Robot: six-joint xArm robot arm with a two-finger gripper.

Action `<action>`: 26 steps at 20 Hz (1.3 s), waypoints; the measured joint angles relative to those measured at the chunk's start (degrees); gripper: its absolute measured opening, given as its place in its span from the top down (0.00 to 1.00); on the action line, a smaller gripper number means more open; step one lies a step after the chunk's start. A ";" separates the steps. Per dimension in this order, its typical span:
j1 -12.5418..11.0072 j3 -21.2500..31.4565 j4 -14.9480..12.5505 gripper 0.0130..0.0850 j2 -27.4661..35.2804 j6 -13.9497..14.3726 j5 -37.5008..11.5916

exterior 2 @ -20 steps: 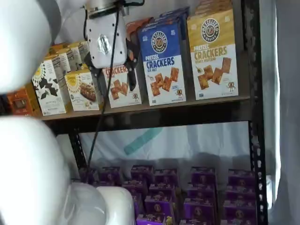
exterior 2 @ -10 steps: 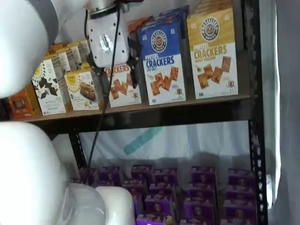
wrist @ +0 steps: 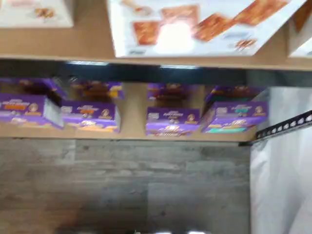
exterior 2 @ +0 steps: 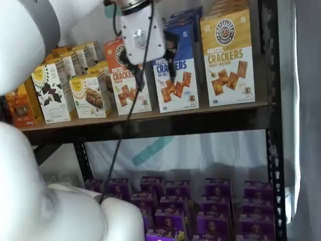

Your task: Retrieve the yellow and white box located on the top shelf, the sixth one from the left

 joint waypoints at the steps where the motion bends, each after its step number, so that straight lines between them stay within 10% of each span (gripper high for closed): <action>1: -1.93 -0.08 0.03 0.00 0.62 -1.83 -1.33; 13: -15.98 -3.34 5.10 0.00 8.09 -14.92 -11.02; 26: -20.07 -7.70 8.04 0.00 13.31 -18.92 -12.49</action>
